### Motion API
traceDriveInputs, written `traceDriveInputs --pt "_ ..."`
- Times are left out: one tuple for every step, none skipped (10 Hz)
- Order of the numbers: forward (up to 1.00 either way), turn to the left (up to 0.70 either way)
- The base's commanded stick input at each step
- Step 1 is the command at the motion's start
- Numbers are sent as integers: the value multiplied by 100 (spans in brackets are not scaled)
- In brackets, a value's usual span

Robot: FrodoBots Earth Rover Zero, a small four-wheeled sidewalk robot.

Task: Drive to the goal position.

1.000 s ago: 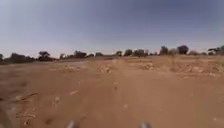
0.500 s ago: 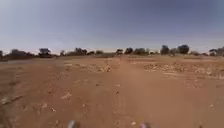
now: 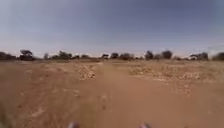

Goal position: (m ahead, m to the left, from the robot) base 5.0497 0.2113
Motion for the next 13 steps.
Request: traceDriveInputs --pt "70 0" --pt "70 0" --pt "70 0" --pt "70 0" --pt "70 0" --pt "70 0" --pt "70 0" --pt "70 0" --pt "70 0" --pt "70 0" --pt "70 0" --pt "70 0" --pt "70 0"
